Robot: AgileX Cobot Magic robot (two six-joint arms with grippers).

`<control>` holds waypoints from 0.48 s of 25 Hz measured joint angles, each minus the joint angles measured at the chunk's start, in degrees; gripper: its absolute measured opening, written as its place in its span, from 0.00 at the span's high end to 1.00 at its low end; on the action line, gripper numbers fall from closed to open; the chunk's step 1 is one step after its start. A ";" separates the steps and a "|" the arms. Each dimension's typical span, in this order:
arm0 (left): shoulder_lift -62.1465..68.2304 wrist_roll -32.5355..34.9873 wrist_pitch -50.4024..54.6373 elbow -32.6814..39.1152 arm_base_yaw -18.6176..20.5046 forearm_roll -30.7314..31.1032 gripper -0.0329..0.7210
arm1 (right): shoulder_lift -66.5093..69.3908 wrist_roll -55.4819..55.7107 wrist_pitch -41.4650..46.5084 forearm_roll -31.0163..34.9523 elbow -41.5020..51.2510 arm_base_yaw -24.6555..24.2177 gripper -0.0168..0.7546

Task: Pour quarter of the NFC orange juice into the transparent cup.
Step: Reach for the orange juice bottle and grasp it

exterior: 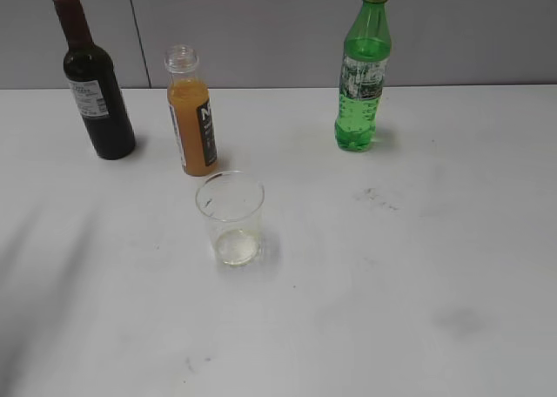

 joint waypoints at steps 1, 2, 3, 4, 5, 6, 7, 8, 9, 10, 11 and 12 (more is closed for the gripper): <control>1.22 -0.05 -0.75 0.00 -0.35 0.14 0.17 | 0.00 0.00 0.00 0.00 0.00 0.00 0.21; 2.44 -0.12 -1.52 0.00 -0.70 0.65 0.17 | 0.00 0.00 0.00 0.00 0.00 0.00 0.21; 3.49 -0.19 -2.21 0.00 -0.90 1.09 0.17 | 0.00 0.00 0.00 0.00 0.00 0.00 0.21; 4.71 -0.27 -2.62 0.00 -1.12 2.06 0.17 | 0.00 0.00 0.00 0.00 0.00 0.00 0.21; 5.91 -0.43 -3.07 0.00 -1.35 2.90 0.17 | 0.00 0.00 0.00 0.00 0.00 0.00 0.21; 7.11 -0.73 -3.51 0.00 -1.47 3.95 0.17 | 0.00 0.00 0.00 0.00 0.00 0.00 0.21; 8.06 -1.03 -4.15 0.00 -1.46 4.93 0.17 | 0.00 0.00 0.00 0.04 0.00 0.00 0.21; 9.15 -1.64 -4.74 0.00 -1.54 5.63 0.17 | 0.00 0.00 -0.02 0.04 0.00 0.00 0.21; 10.20 -1.97 -5.58 0.00 -1.54 6.24 0.17 | 0.00 0.00 -0.02 0.04 0.00 0.00 0.21; 10.99 -2.24 -6.54 0.00 -1.54 6.75 0.17 | 0.00 0.00 -0.02 0.04 0.00 0.00 0.21; 11.93 -2.81 -7.37 0.00 -1.54 7.10 0.17 | 0.00 0.00 -0.02 0.04 0.00 0.00 0.21; 12.83 -2.81 -8.39 -0.05 -1.54 7.33 0.17 | 0.00 0.00 -0.02 0.04 0.00 0.00 0.21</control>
